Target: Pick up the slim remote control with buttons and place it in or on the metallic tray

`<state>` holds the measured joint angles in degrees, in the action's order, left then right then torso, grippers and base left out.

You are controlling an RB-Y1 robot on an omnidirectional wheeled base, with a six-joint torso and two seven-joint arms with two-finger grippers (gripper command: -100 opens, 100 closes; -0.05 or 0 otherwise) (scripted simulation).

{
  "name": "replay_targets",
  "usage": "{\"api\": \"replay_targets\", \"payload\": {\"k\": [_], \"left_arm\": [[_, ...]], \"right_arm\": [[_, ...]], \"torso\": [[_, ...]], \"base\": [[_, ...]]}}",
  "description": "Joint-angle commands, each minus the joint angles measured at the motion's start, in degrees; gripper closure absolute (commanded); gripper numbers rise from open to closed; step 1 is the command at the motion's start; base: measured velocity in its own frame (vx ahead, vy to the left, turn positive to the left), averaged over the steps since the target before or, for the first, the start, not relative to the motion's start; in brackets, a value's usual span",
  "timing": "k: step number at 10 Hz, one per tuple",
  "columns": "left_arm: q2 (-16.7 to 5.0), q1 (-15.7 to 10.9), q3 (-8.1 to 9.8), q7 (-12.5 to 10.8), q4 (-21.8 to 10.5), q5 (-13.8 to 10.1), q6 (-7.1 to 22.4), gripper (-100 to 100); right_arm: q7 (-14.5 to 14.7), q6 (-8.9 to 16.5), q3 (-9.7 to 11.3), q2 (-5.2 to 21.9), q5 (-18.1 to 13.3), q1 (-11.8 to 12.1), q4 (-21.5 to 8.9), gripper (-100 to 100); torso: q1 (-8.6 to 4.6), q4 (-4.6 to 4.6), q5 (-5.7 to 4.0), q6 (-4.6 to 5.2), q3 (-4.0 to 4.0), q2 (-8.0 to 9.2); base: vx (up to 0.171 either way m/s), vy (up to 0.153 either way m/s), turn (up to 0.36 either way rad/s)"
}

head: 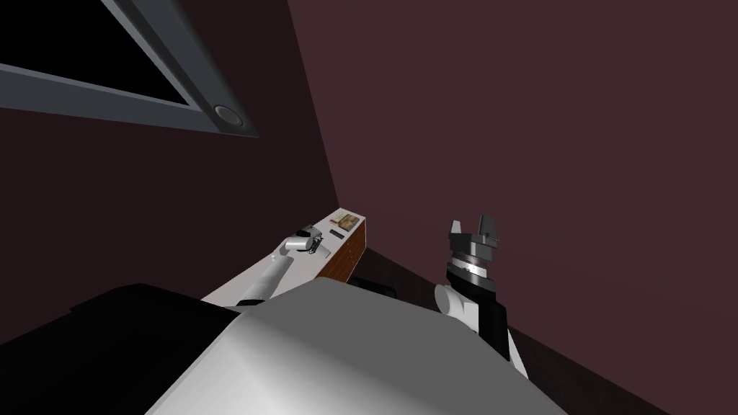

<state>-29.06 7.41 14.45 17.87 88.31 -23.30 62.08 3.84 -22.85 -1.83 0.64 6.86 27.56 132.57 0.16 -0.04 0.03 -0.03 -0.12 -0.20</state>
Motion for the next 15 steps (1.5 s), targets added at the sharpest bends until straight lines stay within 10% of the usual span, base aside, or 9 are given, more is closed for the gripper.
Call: {"api": "replay_targets", "payload": {"k": [1, 15], "left_arm": [[-0.2, 0.1, 0.05, 0.6, -0.5, -0.7, 2.4, -100], [-3.8, -2.6, 0.47, 7.0, -7.8, -9.5, 21.4, -100]], "right_arm": [[0.0, 0.0, 0.0, 0.0, 0.0, 0.0, 0.0, 0], [0.0, 0.0, 0.0, 0.0, 0.0, 0.0, 0.0, 0]], "torso": [[0.00, 0.00, 0.00, 0.00, 0.00, 0.00], [-0.13, 0.01, -0.02, 0.00, 0.02, 0.05]], "base": [[0.050, 0.027, -0.003], [0.055, 0.015, -0.001]]}}
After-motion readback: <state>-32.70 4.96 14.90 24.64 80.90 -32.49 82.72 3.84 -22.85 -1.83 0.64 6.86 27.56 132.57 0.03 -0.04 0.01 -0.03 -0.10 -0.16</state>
